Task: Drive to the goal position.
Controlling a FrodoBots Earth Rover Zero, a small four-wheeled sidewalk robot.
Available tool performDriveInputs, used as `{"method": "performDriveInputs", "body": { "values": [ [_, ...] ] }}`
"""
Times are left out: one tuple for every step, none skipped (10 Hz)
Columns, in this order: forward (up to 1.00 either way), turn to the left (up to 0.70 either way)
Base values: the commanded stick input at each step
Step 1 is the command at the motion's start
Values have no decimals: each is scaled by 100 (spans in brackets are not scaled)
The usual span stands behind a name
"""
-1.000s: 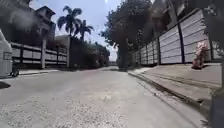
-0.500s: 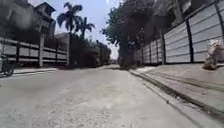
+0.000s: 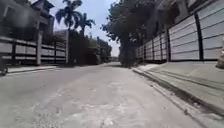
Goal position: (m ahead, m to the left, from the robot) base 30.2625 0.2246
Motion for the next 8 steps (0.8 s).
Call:
{"method": "performDriveInputs", "body": {
  "values": [
    [85,0],
    [85,-13],
    [85,-25],
    [85,-33],
    [85,-25],
    [85,0],
    [85,0],
    [85,0]
  ]
}}
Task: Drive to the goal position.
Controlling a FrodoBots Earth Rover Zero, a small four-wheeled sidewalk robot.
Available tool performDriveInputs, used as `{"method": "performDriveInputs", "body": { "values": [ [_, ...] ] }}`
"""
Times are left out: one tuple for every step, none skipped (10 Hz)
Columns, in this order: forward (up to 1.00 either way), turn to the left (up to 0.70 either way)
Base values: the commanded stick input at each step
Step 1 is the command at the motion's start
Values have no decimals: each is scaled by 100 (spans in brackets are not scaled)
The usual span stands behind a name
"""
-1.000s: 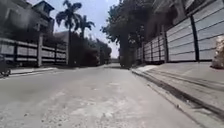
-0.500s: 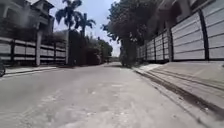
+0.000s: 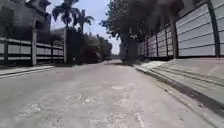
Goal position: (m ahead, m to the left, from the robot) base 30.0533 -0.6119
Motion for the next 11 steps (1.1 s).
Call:
{"method": "performDriveInputs", "body": {
  "values": [
    [85,0],
    [85,0],
    [85,0],
    [85,0],
    [85,0],
    [85,0],
    [85,0],
    [85,0],
    [85,0],
    [85,0],
    [85,0]
  ]
}}
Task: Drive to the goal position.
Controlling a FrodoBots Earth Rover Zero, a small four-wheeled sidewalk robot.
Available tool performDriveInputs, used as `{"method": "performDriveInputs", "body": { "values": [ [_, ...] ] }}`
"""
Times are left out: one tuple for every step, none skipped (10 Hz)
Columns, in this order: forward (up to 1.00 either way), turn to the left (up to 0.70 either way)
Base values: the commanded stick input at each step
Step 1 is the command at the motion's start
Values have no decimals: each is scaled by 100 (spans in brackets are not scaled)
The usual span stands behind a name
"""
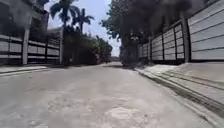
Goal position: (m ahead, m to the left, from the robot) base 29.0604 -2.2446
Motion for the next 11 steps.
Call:
{"method": "performDriveInputs", "body": {
  "values": [
    [95,0],
    [100,0],
    [100,-21],
    [100,-40],
    [100,-40],
    [100,-40],
    [100,-31],
    [100,0],
    [100,0],
    [100,0],
    [100,0]
  ]
}}
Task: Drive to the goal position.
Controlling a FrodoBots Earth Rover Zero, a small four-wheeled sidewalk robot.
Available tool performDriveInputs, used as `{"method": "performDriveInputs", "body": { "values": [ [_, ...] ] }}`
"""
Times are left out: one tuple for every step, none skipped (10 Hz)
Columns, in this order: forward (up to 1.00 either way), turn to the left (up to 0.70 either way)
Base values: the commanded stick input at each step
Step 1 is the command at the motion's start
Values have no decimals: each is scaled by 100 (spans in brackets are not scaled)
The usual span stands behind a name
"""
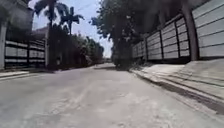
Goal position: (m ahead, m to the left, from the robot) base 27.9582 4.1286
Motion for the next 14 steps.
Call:
{"method": "performDriveInputs", "body": {
  "values": [
    [100,0],
    [100,0],
    [100,0],
    [100,0],
    [100,0],
    [100,0],
    [100,0],
    [100,0],
    [100,0],
    [100,0],
    [100,0],
    [100,0],
    [100,0],
    [100,0]
  ]
}}
